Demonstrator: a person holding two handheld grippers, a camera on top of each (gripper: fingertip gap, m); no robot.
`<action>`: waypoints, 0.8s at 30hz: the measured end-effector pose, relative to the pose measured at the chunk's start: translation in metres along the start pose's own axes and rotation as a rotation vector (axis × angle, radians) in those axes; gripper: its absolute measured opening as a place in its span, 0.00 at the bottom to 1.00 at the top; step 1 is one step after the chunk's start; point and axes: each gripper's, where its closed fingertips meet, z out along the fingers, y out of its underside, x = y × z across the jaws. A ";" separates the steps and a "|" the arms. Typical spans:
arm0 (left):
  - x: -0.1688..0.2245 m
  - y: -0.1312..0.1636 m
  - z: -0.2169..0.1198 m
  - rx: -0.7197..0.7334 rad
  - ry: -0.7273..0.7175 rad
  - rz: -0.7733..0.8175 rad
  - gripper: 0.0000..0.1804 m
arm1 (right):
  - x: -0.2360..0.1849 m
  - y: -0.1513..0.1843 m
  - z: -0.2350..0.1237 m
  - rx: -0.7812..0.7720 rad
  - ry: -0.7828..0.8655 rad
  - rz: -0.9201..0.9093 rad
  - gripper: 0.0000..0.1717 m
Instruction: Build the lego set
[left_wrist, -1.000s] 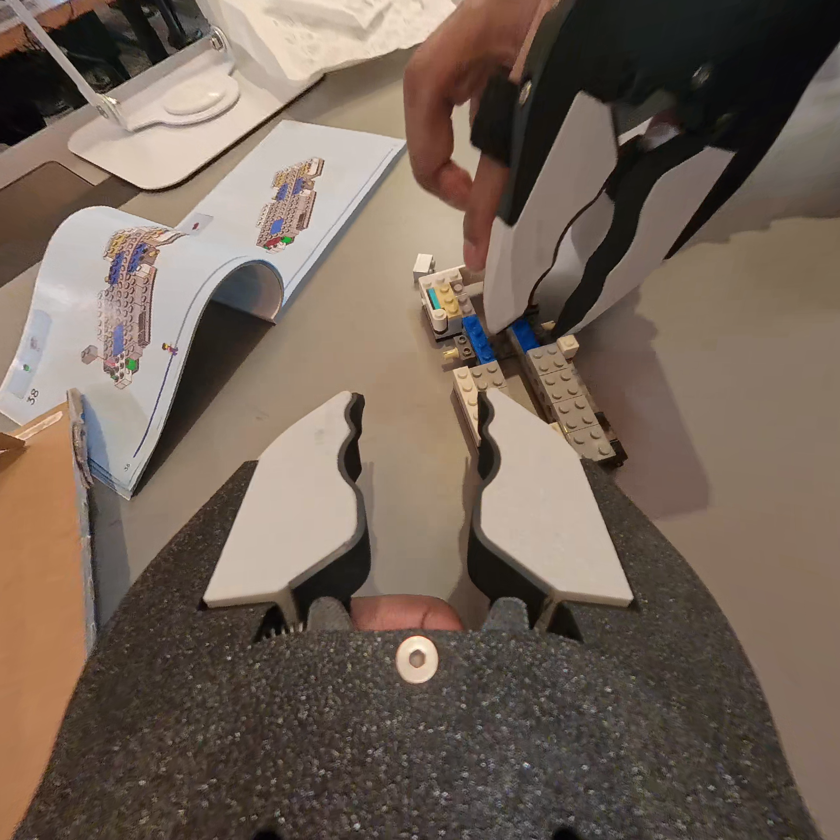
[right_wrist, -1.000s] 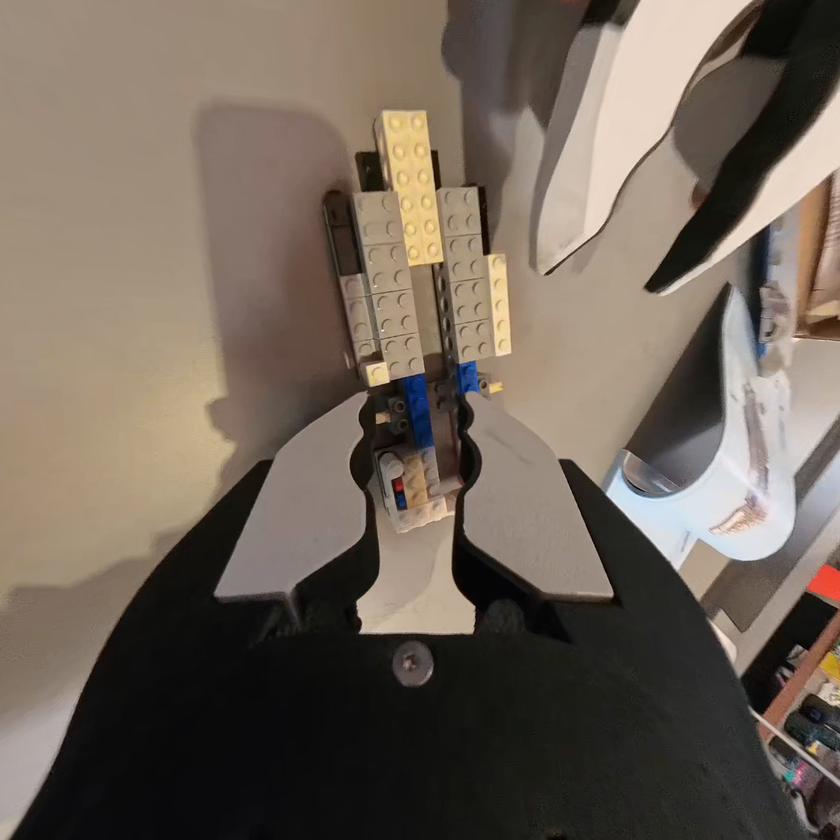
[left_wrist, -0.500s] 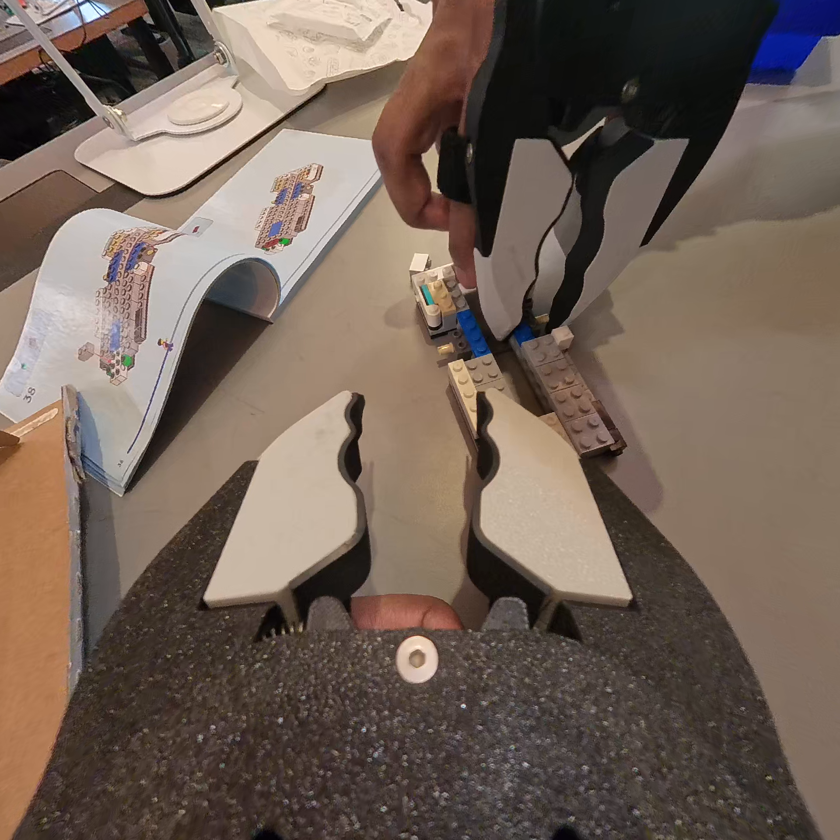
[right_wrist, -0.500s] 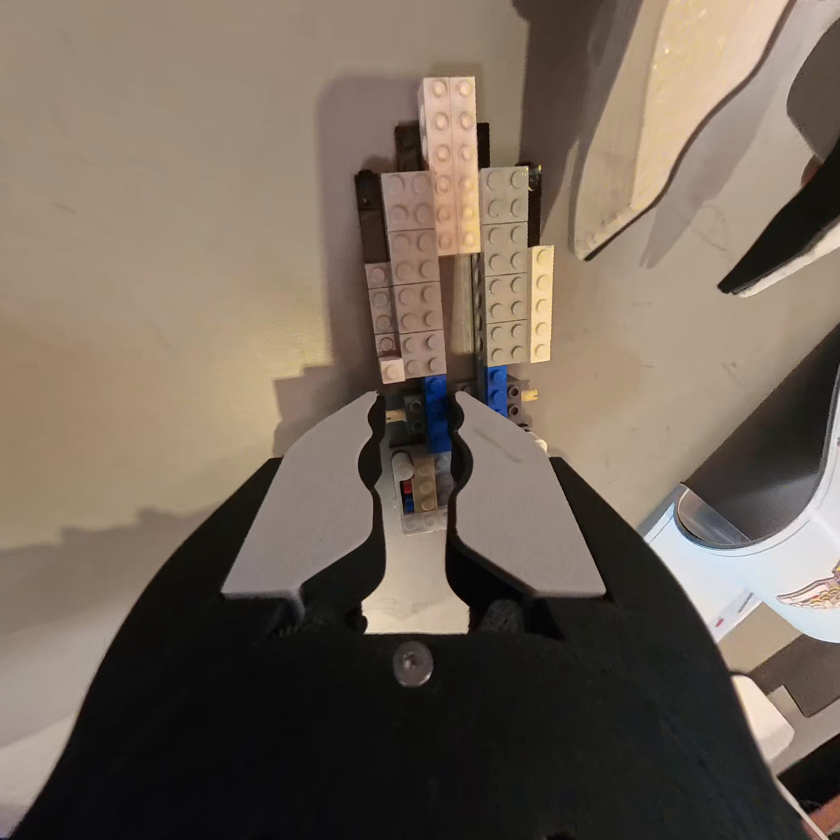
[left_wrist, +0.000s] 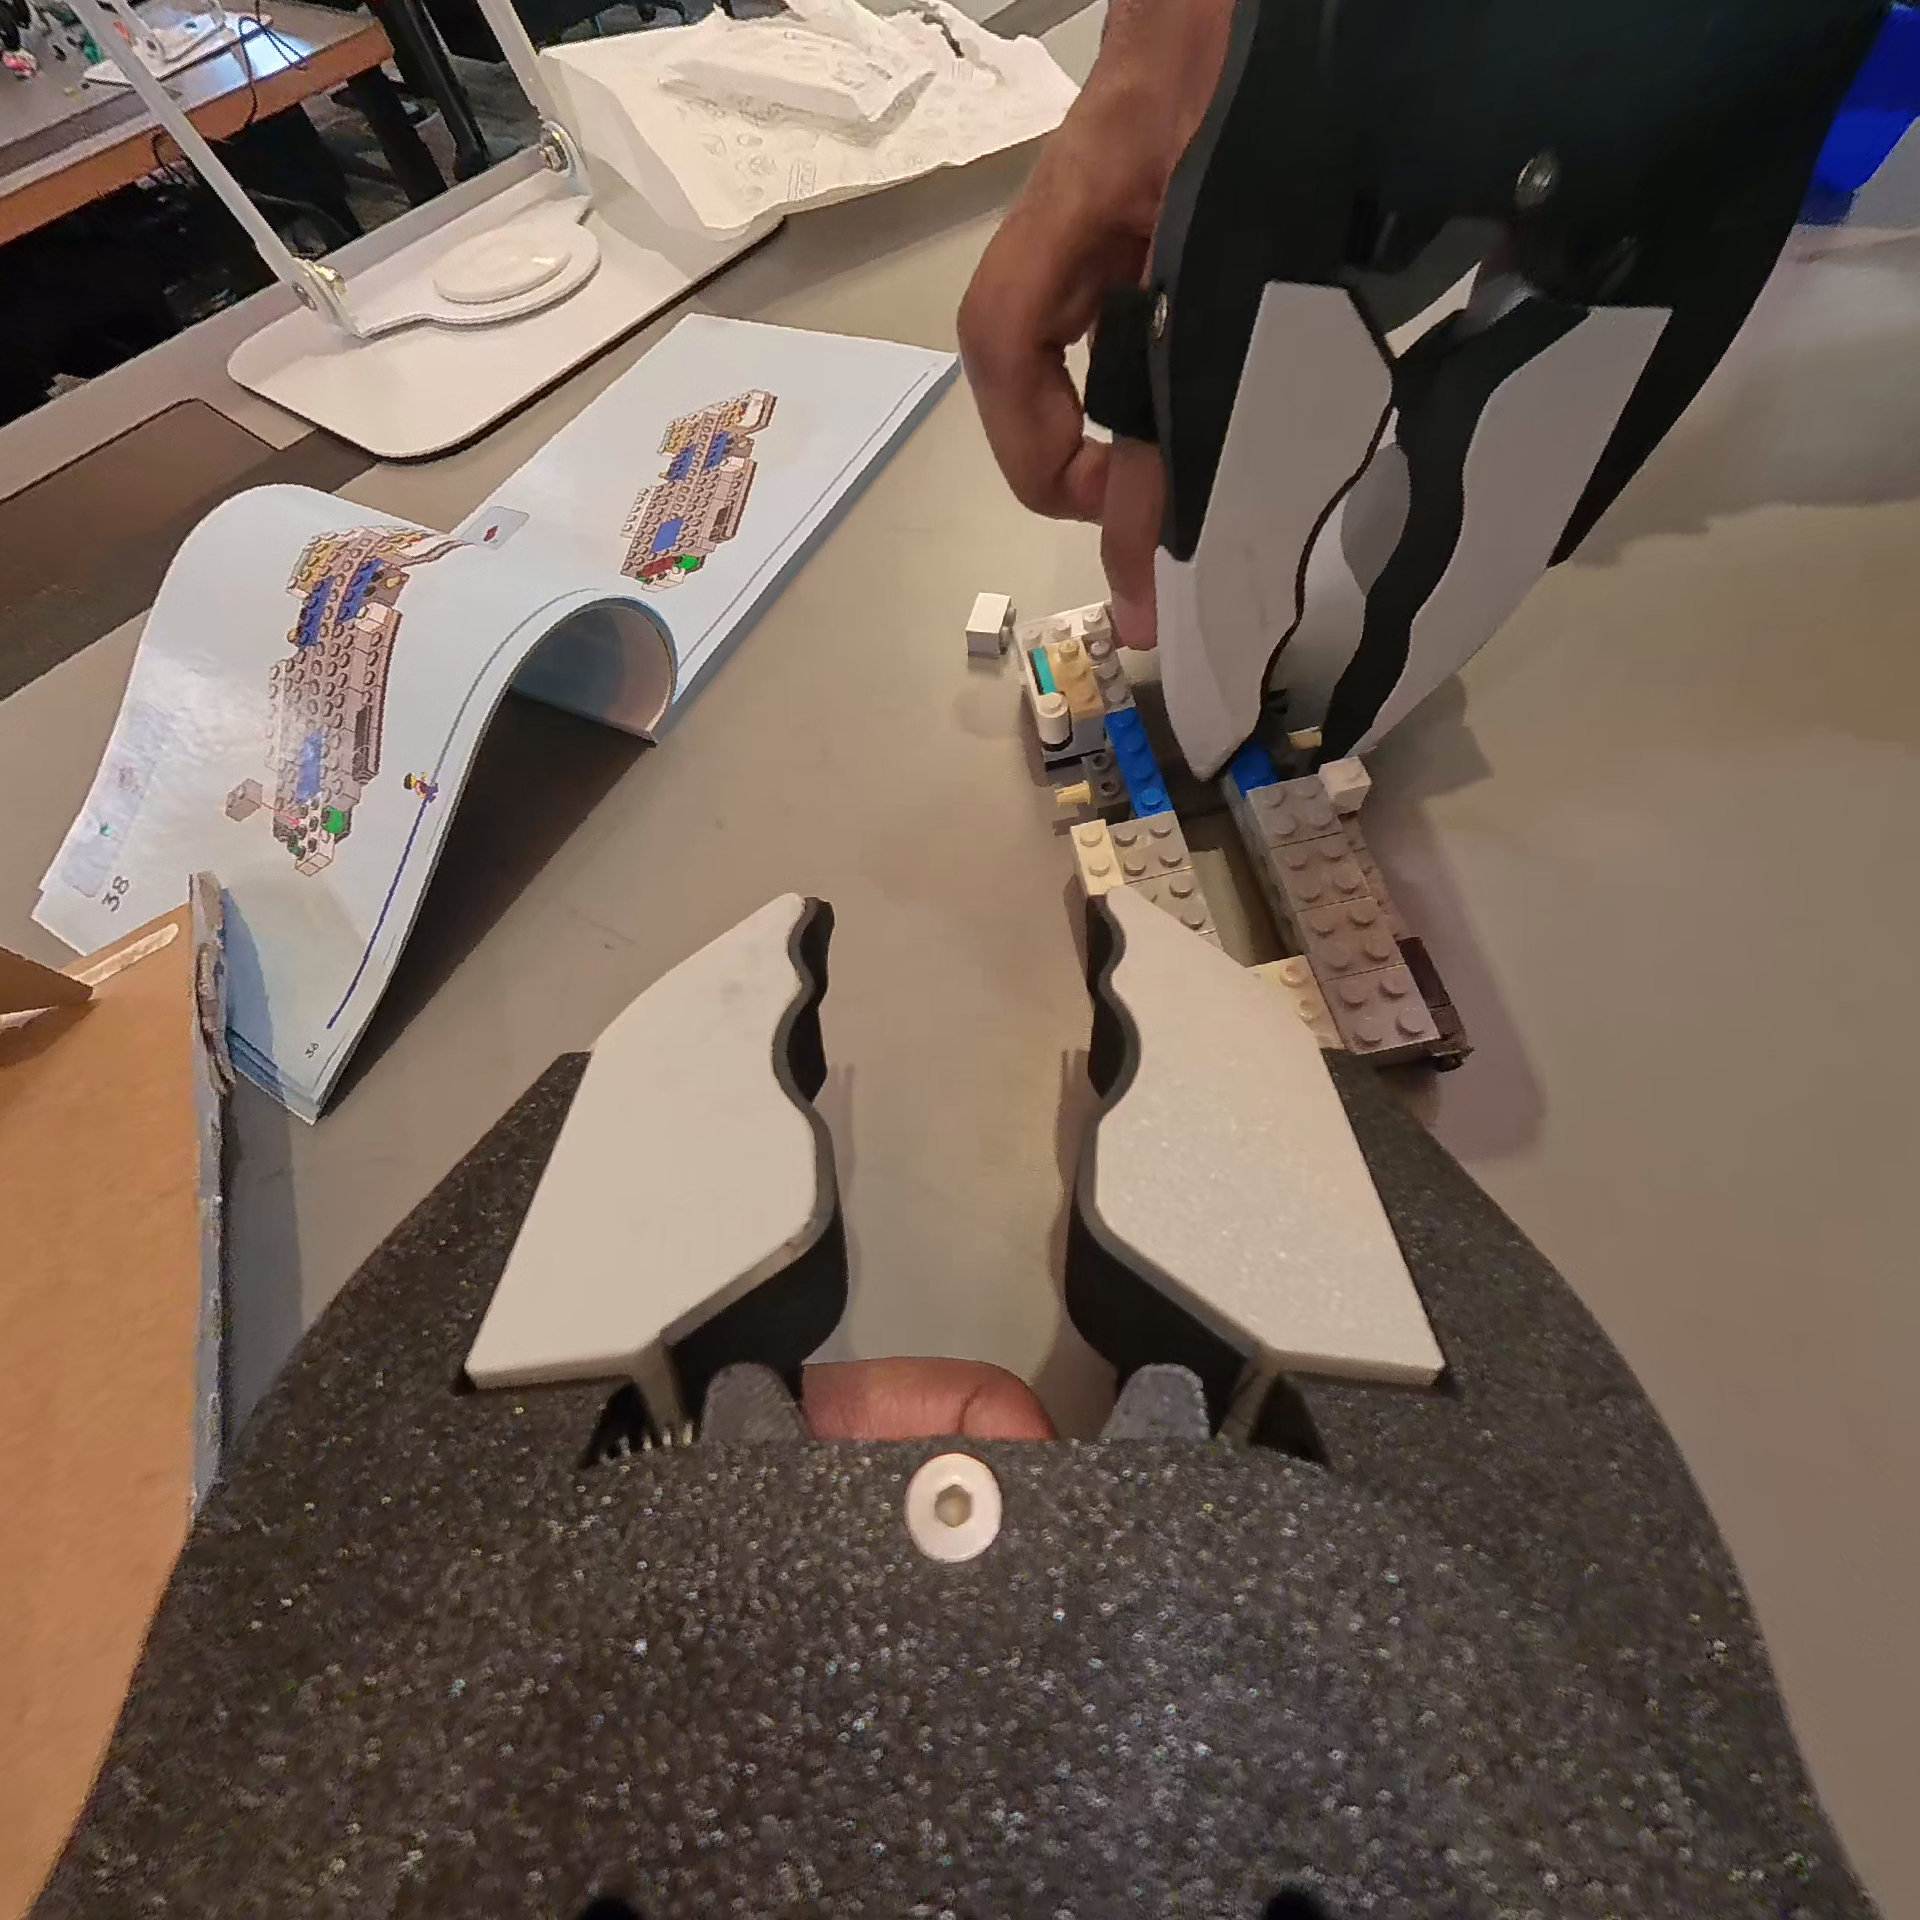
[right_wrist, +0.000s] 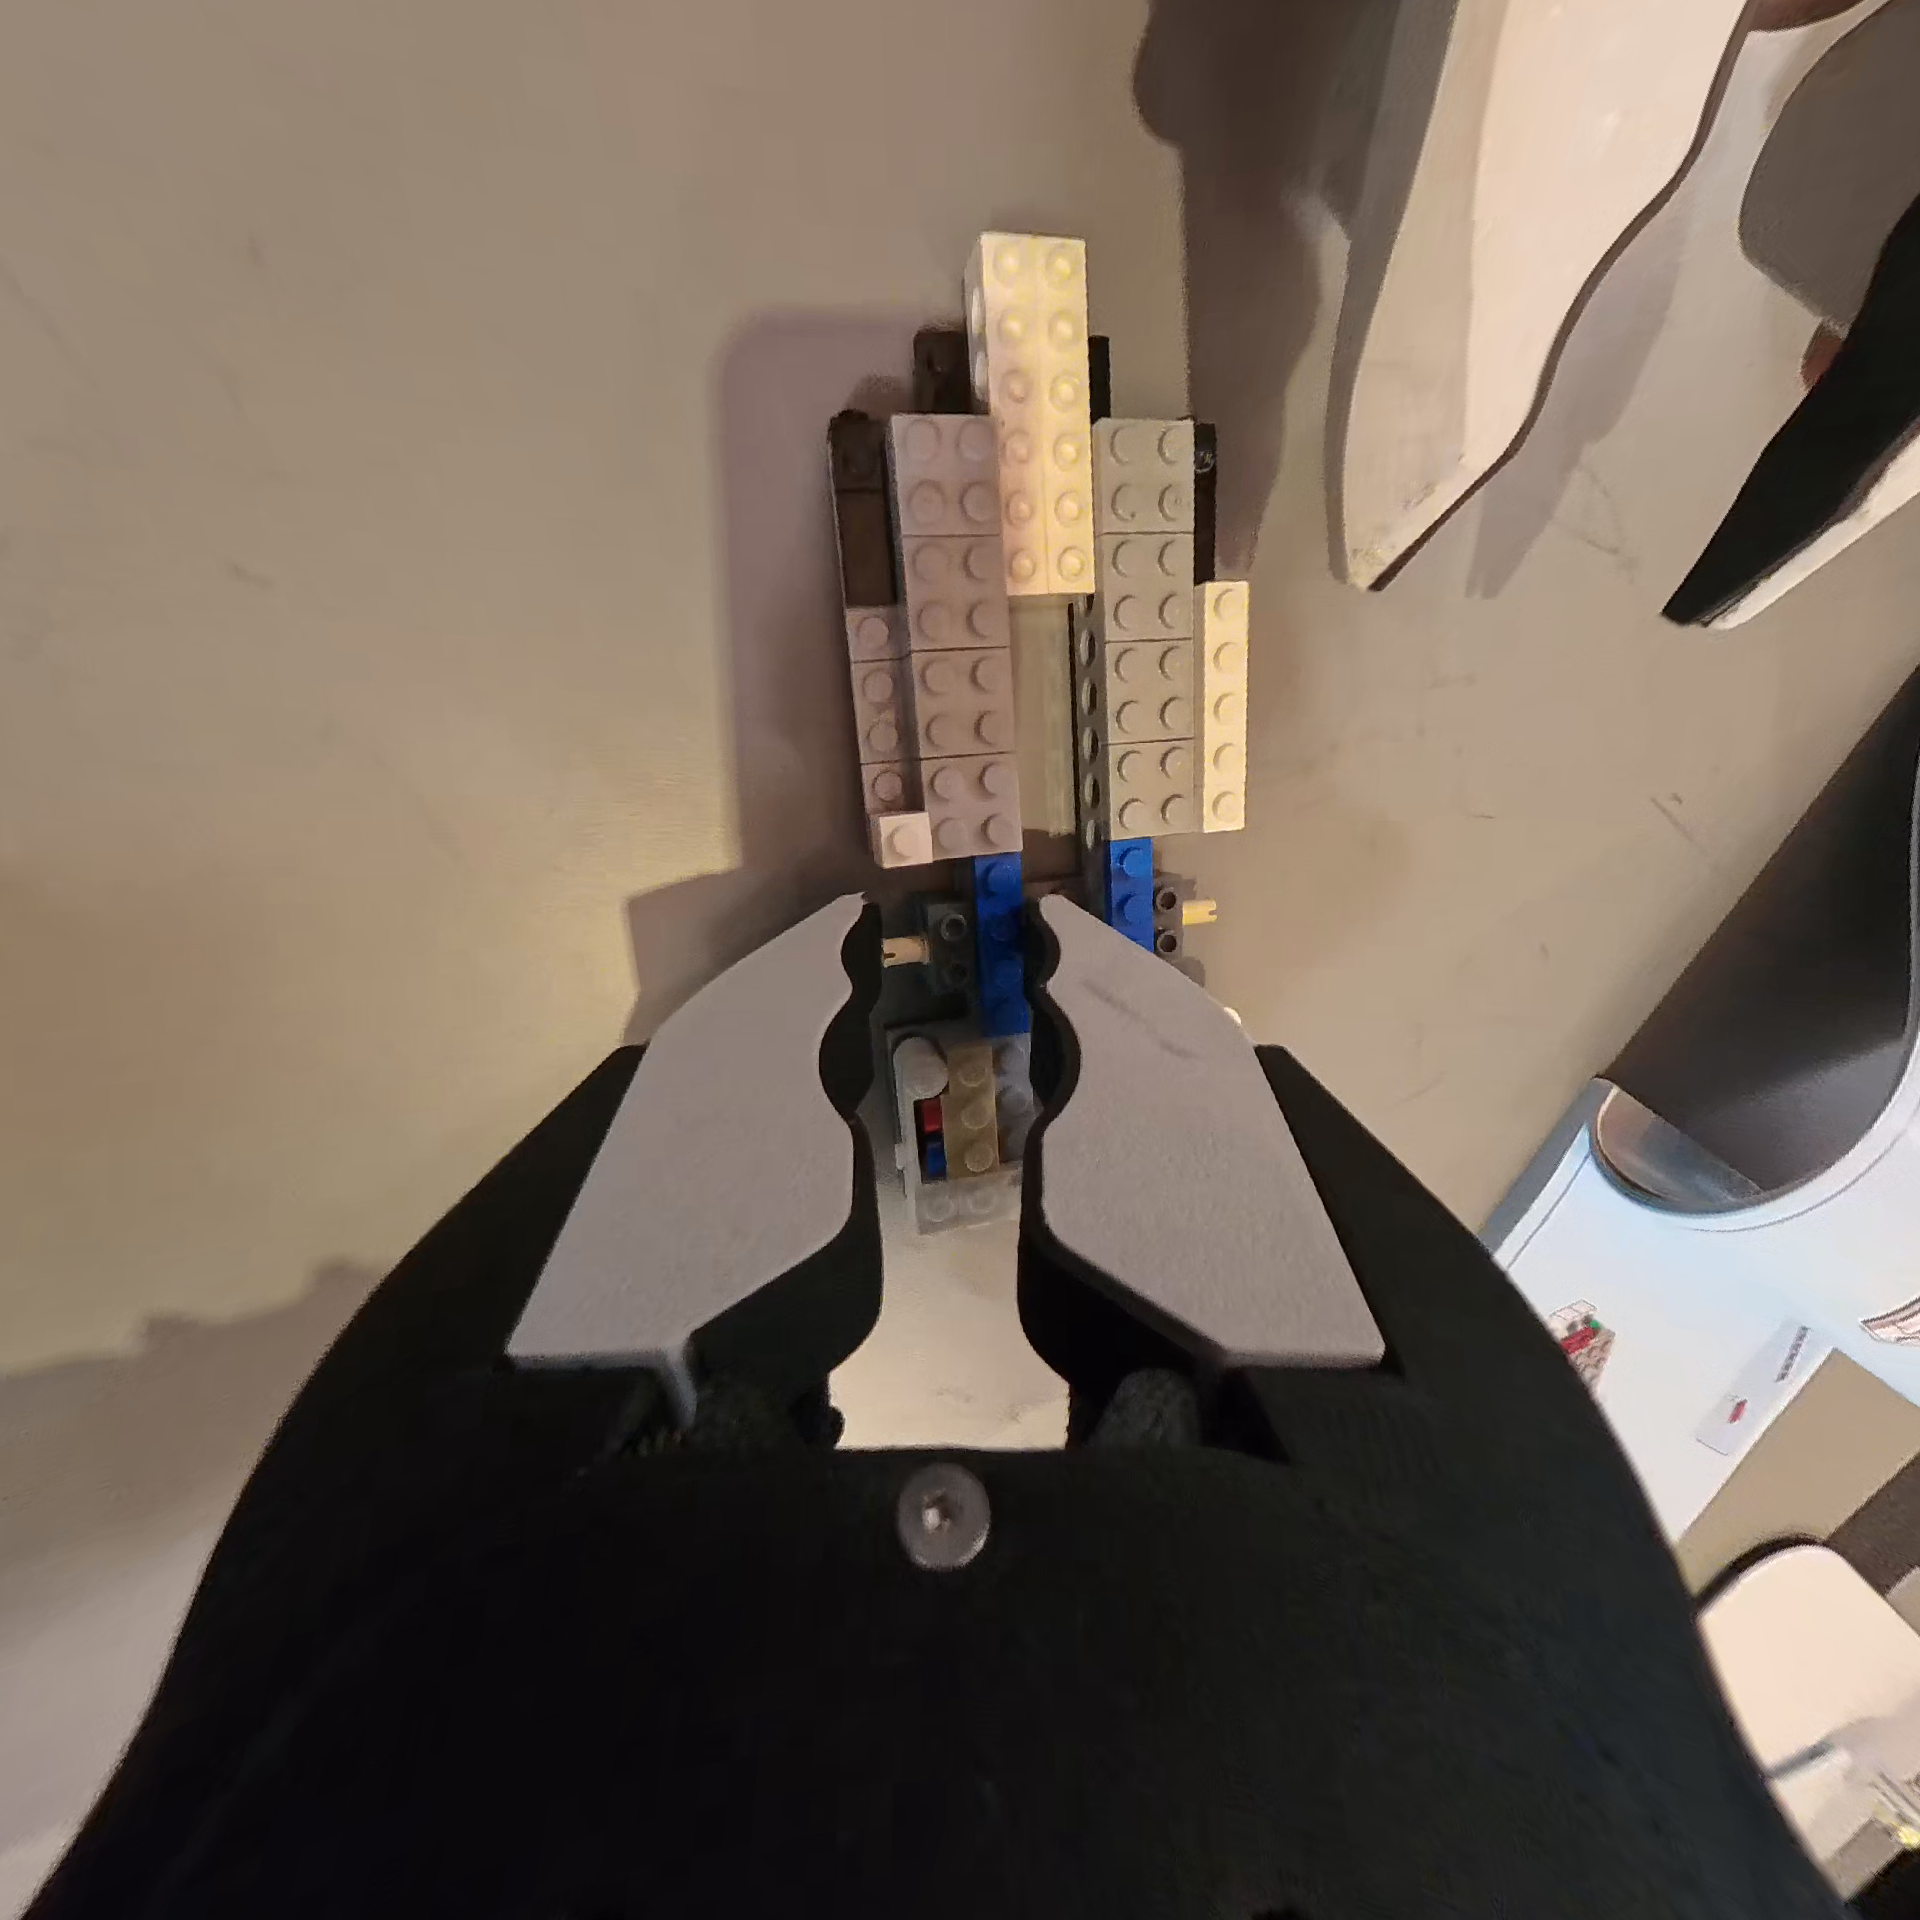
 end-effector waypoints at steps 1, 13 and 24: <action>0.000 0.000 0.000 0.001 -0.001 0.000 0.27 | 0.000 0.000 -0.001 0.004 0.003 0.003 0.15; -0.001 0.000 0.000 -0.002 -0.004 0.001 0.27 | -0.005 0.005 -0.004 -0.015 0.048 -0.060 0.16; -0.002 0.000 0.000 0.001 -0.008 -0.004 0.27 | -0.001 0.008 -0.001 -0.098 0.090 -0.105 0.15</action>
